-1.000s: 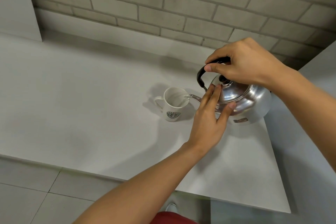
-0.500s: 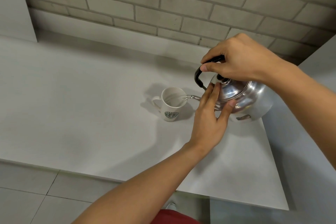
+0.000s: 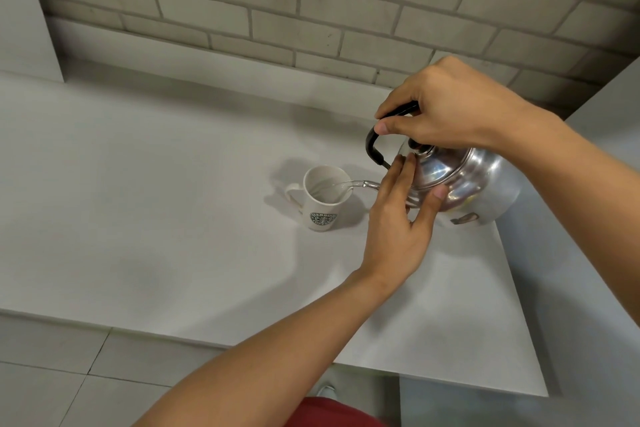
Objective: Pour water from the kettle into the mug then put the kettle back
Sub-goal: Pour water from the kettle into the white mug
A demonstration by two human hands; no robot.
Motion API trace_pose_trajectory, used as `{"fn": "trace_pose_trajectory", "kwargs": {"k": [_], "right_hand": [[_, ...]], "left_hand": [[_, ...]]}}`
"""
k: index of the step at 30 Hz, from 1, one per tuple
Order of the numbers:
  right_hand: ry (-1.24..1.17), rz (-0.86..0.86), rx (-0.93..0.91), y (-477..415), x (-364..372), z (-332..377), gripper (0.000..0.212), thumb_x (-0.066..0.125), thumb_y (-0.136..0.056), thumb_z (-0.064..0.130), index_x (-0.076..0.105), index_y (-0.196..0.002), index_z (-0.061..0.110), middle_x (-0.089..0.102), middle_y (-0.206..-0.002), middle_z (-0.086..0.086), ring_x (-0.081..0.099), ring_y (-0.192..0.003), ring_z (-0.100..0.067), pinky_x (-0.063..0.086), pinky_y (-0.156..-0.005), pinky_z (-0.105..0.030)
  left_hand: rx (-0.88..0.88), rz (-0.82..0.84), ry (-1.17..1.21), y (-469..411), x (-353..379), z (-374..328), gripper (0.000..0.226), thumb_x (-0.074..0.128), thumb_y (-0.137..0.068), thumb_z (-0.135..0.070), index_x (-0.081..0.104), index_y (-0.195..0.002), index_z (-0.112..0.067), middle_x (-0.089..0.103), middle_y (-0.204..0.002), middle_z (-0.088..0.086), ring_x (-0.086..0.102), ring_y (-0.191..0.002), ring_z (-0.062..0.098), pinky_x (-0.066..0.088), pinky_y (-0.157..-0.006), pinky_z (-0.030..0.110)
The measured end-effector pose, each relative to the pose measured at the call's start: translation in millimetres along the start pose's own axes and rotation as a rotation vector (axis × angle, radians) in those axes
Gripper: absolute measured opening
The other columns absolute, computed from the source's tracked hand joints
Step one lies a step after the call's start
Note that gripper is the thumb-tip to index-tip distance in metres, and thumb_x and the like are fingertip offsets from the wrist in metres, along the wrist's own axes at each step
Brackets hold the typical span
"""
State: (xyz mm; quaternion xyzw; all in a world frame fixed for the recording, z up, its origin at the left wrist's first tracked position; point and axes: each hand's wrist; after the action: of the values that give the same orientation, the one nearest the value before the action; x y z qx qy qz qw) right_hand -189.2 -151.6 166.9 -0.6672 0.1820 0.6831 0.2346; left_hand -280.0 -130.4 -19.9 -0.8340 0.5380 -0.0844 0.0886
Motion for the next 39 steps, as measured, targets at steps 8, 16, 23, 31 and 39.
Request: {"fn": "trace_pose_trajectory", "kwargs": {"k": [8,16,23,31,39], "right_hand": [[0.015,-0.007,-0.003,-2,-5,3,0.025,0.071,-0.094,0.050,0.082,-0.108,0.032,0.082,-0.100,0.003,0.072,-0.091,-0.023,0.059,-0.079,-0.046],[0.042,0.003,-0.001,-6,-9,5,0.029,0.072,-0.093,0.051,0.081,-0.110,0.030,0.082,-0.101,0.001,0.073,-0.095,-0.025,0.059,-0.081,-0.046],[0.062,-0.005,-0.006,-6,-11,6,0.028,0.072,-0.093,0.050,0.082,-0.110,0.030,0.082,-0.100,0.002,0.072,-0.093,-0.024,0.059,-0.079,-0.045],[0.067,0.001,0.005,-7,-11,8,0.026,0.073,-0.093,0.050,0.082,-0.109,0.032,0.082,-0.096,0.002,0.072,-0.091,-0.024,0.058,-0.073,-0.040],[0.100,0.011,0.036,-10,-14,13,0.026,0.073,-0.091,0.053,0.081,-0.109,0.035,0.081,-0.097,0.001,0.071,-0.098,-0.029,0.059,-0.076,-0.045]], "left_hand": [[0.038,-0.017,-0.054,-2,2,-3,0.060,0.061,-0.104,-0.041,0.039,-0.158,-0.026,0.038,-0.165,-0.004,0.025,-0.142,-0.020,0.027,-0.111,0.003],[0.041,-0.038,-0.024,-3,3,-10,0.059,0.062,-0.104,-0.038,0.042,-0.157,-0.022,0.040,-0.164,0.001,0.032,-0.152,0.005,0.027,-0.112,0.004],[0.040,-0.037,-0.011,-3,3,-11,0.058,0.062,-0.104,-0.038,0.043,-0.156,-0.022,0.042,-0.163,0.001,0.034,-0.152,0.008,0.029,-0.117,0.012],[0.042,-0.049,0.001,-2,5,-11,0.057,0.061,-0.103,-0.042,0.043,-0.155,-0.025,0.042,-0.163,-0.001,0.033,-0.152,0.005,0.029,-0.116,0.010],[0.059,-0.085,0.033,-4,3,-16,0.057,0.063,-0.103,-0.039,0.045,-0.155,-0.022,0.043,-0.163,0.001,0.034,-0.150,0.002,0.030,-0.101,-0.004]]}}
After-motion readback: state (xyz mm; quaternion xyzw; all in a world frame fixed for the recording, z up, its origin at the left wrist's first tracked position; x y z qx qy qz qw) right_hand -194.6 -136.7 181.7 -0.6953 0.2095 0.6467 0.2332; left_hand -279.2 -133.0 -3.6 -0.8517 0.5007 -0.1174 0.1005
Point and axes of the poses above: each hand's wrist, its own y-axis away from the middle knuckle, its own x-axis out of the palm, z = x × y
